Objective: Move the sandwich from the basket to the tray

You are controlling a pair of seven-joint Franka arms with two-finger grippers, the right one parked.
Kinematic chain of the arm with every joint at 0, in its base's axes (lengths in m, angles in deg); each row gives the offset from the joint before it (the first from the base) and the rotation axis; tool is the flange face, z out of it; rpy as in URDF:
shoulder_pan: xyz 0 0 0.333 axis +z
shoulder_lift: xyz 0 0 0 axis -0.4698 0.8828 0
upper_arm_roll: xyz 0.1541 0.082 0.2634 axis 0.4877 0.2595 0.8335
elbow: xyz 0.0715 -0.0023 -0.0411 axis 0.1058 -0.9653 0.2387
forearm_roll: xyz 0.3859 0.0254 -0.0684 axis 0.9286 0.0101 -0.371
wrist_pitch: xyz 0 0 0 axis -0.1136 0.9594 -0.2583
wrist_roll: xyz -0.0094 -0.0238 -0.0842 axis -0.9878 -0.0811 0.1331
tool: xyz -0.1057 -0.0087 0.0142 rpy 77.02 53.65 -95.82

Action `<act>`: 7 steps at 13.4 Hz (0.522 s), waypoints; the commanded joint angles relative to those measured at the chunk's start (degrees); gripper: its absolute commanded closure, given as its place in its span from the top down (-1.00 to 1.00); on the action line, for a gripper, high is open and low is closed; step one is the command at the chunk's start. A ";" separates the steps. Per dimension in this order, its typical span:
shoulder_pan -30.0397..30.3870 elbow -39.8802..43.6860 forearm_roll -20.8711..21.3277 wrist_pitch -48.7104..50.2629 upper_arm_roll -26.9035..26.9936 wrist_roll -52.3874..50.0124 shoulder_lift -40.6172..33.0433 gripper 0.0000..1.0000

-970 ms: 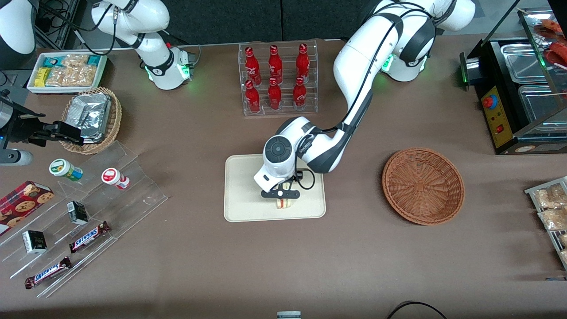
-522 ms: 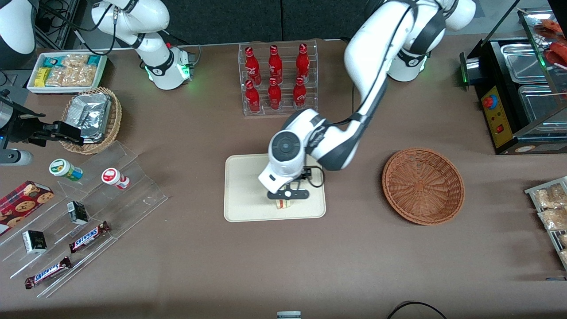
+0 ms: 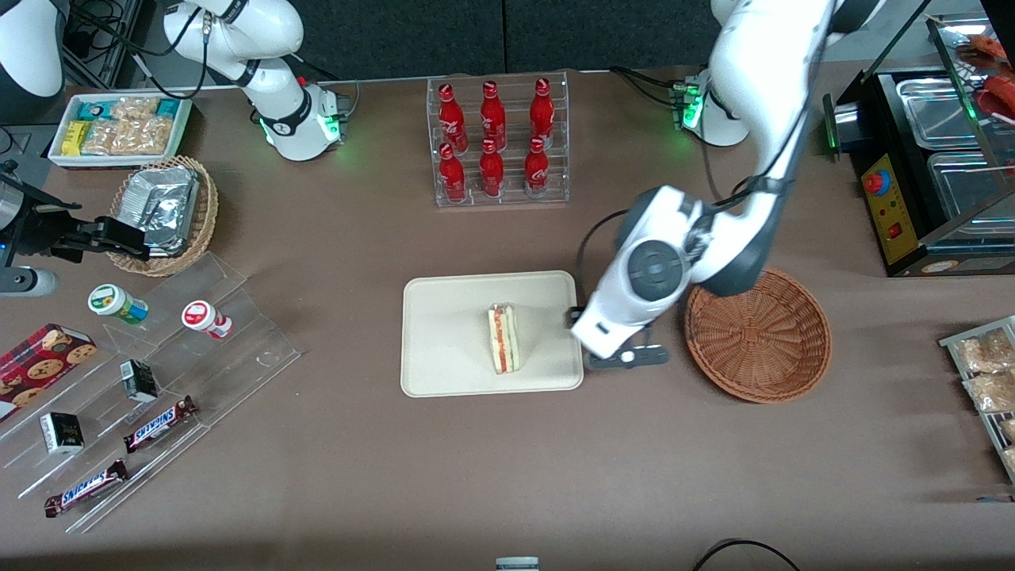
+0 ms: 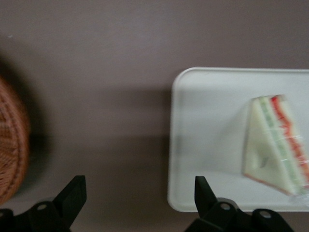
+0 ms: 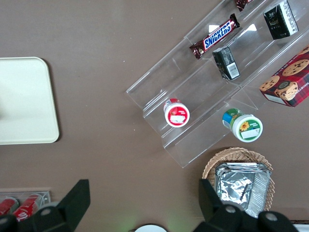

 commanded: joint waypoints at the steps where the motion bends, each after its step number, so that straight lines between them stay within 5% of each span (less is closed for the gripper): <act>1: 4.91 -17.57 -0.15 -7.46 -0.35 7.87 -11.04 0.98; 7: 19.15 -24.47 -0.15 -2.32 -0.26 24.93 -20.54 0.98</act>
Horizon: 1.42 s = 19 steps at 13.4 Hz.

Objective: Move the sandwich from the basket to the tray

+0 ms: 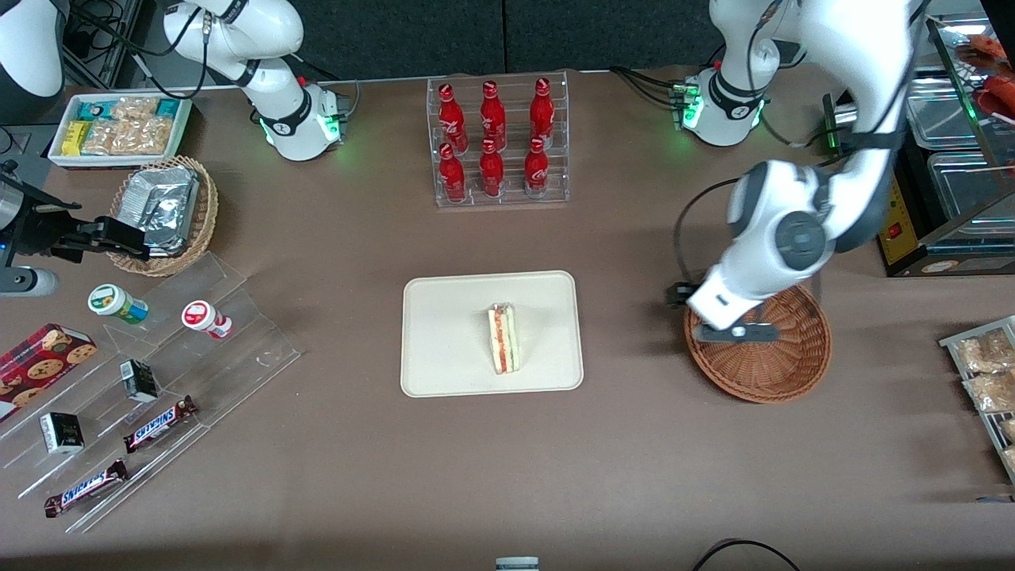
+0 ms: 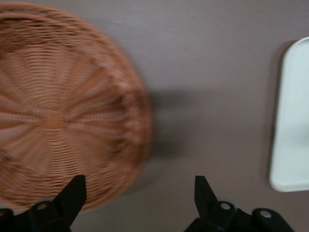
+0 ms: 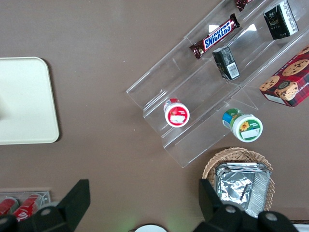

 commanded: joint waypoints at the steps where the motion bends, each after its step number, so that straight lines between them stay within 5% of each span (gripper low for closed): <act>1: 5.96 -2.07 -0.16 5.14 -0.74 5.37 -6.81 0.98; 6: 13.00 3.70 -0.43 15.24 -0.66 8.20 -14.12 0.98; 19: 12.66 23.94 2.99 30.98 -0.13 7.49 -13.59 0.99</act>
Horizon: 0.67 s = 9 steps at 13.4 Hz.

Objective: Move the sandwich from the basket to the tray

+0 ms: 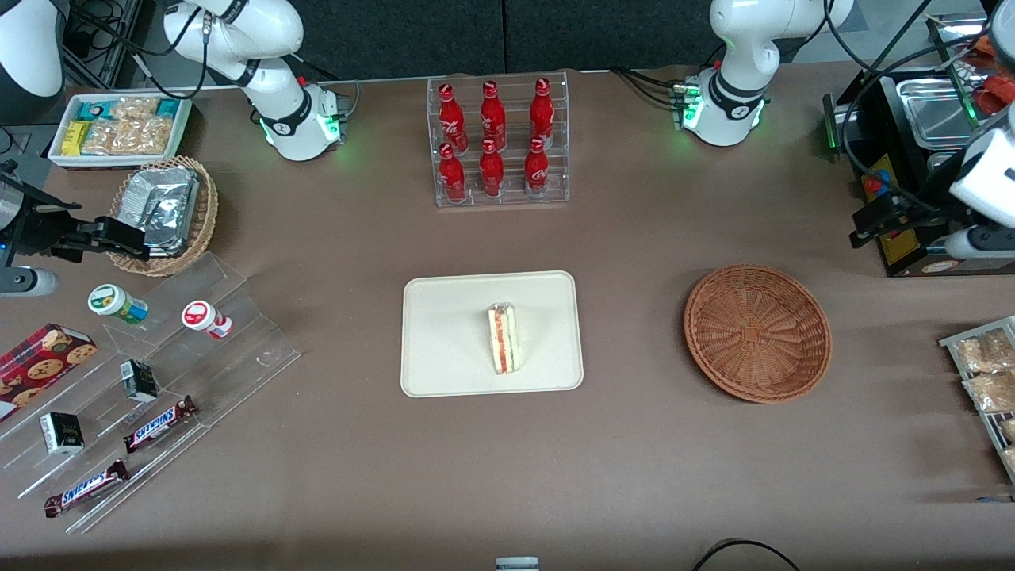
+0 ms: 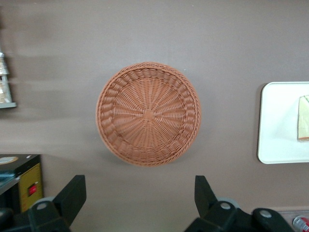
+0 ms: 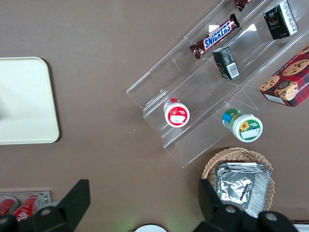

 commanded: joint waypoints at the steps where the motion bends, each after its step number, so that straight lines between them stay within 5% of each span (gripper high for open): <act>1: -0.08 4.04 1.83 4.09 -0.59 -0.10 0.77 0.99; 9: -0.52 7.47 1.83 7.26 -1.64 -2.56 0.94 0.99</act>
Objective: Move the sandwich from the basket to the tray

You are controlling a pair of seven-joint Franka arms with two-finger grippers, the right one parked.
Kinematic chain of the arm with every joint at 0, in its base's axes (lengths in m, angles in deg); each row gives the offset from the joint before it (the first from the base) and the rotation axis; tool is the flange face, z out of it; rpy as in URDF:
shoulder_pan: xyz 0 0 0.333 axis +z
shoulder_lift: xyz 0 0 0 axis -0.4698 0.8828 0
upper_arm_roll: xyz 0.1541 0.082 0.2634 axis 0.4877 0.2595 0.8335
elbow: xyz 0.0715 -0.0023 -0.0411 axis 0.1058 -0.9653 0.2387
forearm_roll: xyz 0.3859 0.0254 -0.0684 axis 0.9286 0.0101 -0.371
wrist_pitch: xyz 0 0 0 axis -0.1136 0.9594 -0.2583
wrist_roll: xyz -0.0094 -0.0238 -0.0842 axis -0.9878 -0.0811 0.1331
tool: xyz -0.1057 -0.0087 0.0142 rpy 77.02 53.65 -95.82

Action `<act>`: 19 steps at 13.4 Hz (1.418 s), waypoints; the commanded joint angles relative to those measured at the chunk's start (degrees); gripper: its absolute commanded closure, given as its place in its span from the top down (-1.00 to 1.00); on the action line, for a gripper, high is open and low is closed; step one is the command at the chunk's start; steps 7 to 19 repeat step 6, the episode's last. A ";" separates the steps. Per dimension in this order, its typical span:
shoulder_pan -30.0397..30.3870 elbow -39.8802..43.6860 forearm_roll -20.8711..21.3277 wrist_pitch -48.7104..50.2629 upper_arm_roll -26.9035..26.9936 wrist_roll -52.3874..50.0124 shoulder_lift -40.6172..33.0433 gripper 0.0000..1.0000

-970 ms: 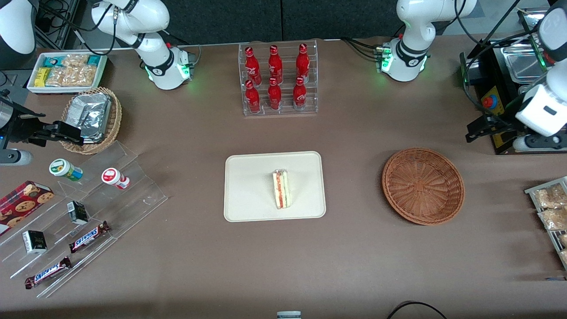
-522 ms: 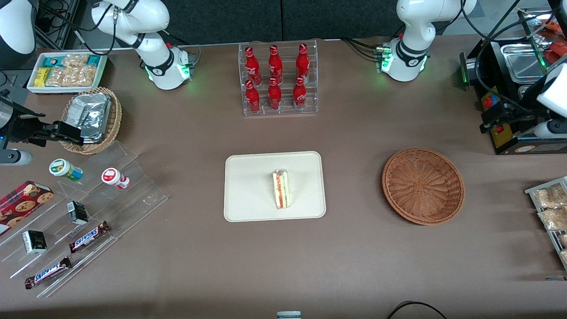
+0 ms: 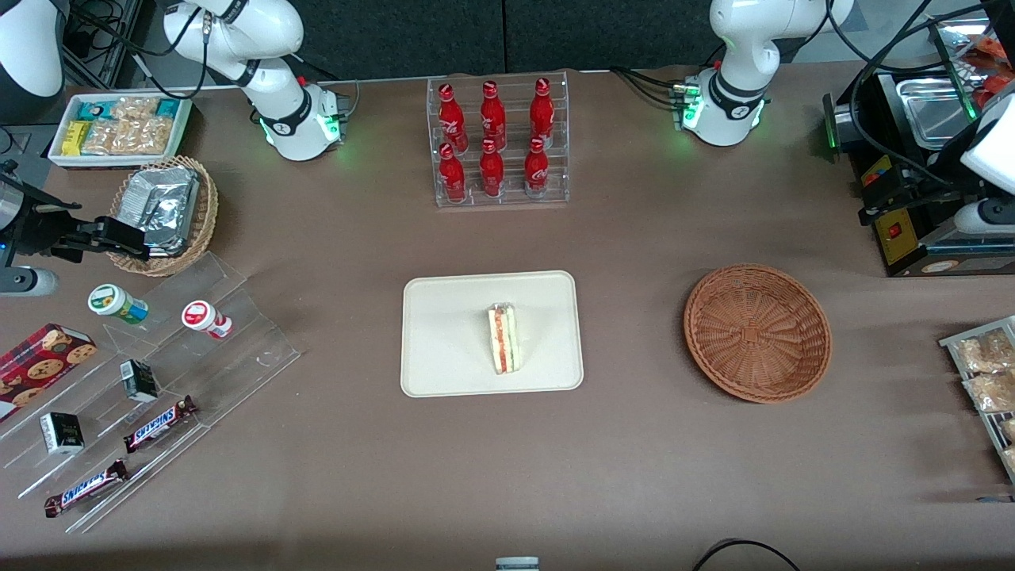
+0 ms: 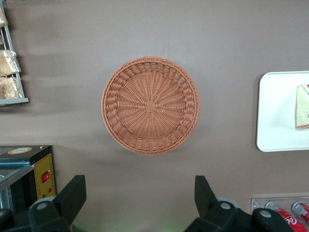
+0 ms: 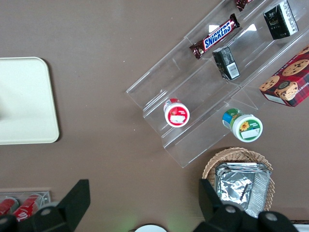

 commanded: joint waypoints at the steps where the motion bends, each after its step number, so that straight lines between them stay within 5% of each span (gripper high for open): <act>1: -0.20 2.68 0.81 2.04 -0.41 -1.60 1.02 0.99; 19: -0.20 2.68 0.72 2.04 -0.32 -0.72 1.11 0.99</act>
